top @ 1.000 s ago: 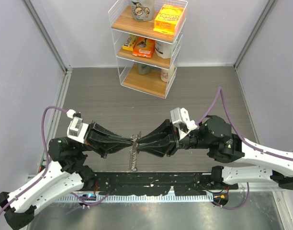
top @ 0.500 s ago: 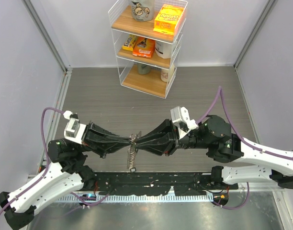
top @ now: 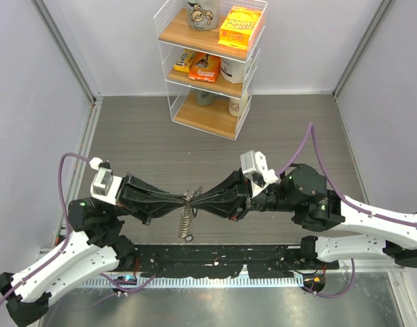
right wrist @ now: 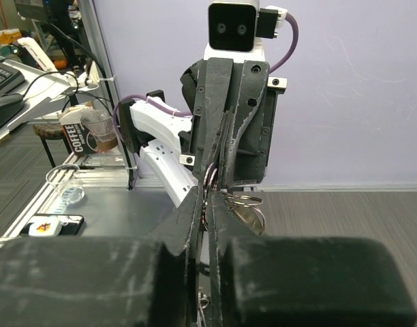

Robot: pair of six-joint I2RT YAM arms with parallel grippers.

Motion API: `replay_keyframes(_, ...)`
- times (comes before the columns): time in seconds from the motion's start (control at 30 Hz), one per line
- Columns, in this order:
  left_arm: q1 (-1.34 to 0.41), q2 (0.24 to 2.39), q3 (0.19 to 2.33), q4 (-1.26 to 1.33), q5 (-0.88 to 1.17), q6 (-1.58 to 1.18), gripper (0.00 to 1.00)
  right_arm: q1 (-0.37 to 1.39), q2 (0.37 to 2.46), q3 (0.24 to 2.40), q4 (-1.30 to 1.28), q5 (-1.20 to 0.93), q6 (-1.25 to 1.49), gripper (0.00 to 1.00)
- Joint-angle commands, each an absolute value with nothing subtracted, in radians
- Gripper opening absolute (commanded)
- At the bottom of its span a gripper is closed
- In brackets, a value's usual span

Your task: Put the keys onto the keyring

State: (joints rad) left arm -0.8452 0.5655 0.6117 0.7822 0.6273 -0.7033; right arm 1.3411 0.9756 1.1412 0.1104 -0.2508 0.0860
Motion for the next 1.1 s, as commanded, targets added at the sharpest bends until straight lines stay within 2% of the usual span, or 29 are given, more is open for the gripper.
replay_keyframes(0.0,-0.850,0.552,0.612,0.847,0.589,-0.704,0.00,1.356,0.979,1.190,0.160,-0.221,0.078,0.05)
replay_keyframes(0.27,-0.848,0.543,0.609,0.836,0.592,-0.721,0.00,1.370,0.991,1.222,0.109,-0.218,0.015,0.05)
replay_keyframes(0.53,-0.848,0.514,0.634,0.672,0.598,-0.716,0.00,1.373,0.989,1.258,0.038,-0.253,-0.049,0.05)
replay_keyframes(0.67,-0.848,0.491,0.635,0.621,0.595,-0.709,0.10,1.373,0.986,1.276,0.006,-0.264,-0.072,0.05)
replay_keyframes(0.9,-0.850,0.465,0.678,0.497,0.629,-0.684,0.32,1.373,0.983,1.330,-0.141,-0.290,-0.094,0.05)
replay_keyframes(1.07,-0.848,0.459,0.736,0.346,0.681,-0.643,0.41,1.373,1.005,1.393,-0.276,-0.313,-0.083,0.05)
